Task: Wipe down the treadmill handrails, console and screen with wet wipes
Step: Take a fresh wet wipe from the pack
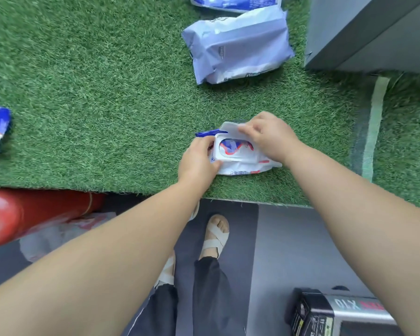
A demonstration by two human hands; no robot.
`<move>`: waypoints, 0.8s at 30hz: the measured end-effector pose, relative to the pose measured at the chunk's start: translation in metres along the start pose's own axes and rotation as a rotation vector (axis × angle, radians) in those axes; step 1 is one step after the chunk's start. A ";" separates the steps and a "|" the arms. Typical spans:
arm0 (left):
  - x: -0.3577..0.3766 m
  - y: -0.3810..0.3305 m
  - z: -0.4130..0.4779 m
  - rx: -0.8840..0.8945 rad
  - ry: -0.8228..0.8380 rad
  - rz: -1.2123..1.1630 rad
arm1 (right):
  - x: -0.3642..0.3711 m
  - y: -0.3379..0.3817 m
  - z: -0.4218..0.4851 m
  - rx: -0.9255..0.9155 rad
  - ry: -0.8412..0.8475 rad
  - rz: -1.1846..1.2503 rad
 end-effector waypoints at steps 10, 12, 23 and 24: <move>0.005 -0.006 -0.009 0.123 0.055 0.247 | 0.005 -0.008 -0.015 0.245 -0.305 0.161; 0.008 -0.011 -0.005 0.076 0.051 0.254 | 0.014 -0.008 -0.025 0.104 -0.221 -0.017; 0.012 -0.017 0.000 0.037 0.043 0.293 | 0.023 0.001 -0.031 0.305 -0.125 -0.158; 0.012 -0.016 0.000 0.038 0.044 0.293 | 0.023 0.001 -0.030 0.352 -0.115 -0.131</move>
Point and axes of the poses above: each hand's wrist, its own z-axis towards the middle knuckle, its own x-axis out of the palm, y = z × x, the point moved 3 cm from there along z, towards the middle knuckle, and after that the axes turned 11 degrees about -y, right-handed, at the moved point
